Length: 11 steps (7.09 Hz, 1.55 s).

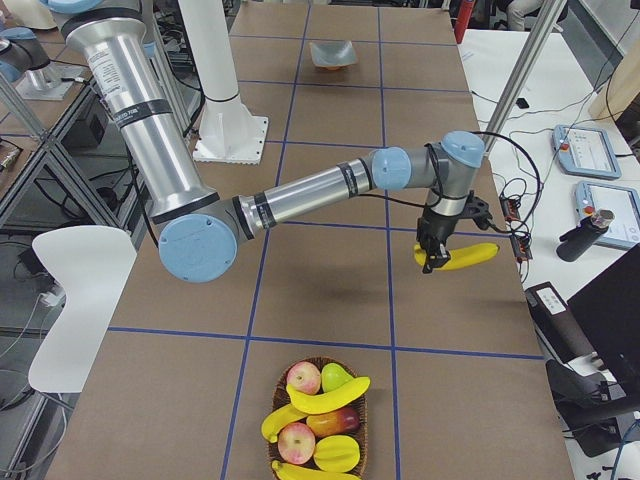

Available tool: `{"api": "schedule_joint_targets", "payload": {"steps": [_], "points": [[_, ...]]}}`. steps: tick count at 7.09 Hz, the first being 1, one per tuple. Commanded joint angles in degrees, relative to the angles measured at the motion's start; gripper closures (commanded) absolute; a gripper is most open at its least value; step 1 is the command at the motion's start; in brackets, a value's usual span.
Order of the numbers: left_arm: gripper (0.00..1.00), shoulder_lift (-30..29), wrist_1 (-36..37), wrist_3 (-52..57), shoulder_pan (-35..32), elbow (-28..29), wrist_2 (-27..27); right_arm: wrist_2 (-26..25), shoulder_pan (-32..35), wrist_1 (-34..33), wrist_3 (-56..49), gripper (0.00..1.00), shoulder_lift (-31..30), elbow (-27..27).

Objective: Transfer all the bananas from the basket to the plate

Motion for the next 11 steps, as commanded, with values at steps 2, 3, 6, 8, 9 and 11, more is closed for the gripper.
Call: {"api": "schedule_joint_targets", "payload": {"steps": [2, 3, 6, 8, 9, 11], "points": [[0.00, -5.67, -0.26, -6.98, 3.62, -0.34, 0.00, 0.06, -17.45, 15.14, 31.71, 1.00, 2.00, 5.36], [0.00, -7.96, -0.79, -12.33, 5.38, -0.61, 0.00, 0.24, -20.89, 22.10, 39.99, 1.00, 2.00, 5.63], [0.00, -10.87, -15.15, -33.38, 13.62, 0.09, 0.00, 0.50, -30.30, 32.95, 57.60, 1.00, 4.18, 9.31], [0.00, -11.76, -23.95, -47.04, 18.91, 0.09, 0.09, 2.61, -34.79, 33.24, 60.28, 1.00, 8.66, 10.11], [0.00, -13.15, -27.74, -54.84, 21.54, 0.27, 0.09, 2.70, -36.55, 33.24, 60.29, 1.00, 10.42, 10.37], [0.00, -16.32, -34.94, -68.83, 26.64, 0.27, 0.53, 2.09, -40.85, 32.98, 65.08, 1.00, 15.94, 10.03]]}}
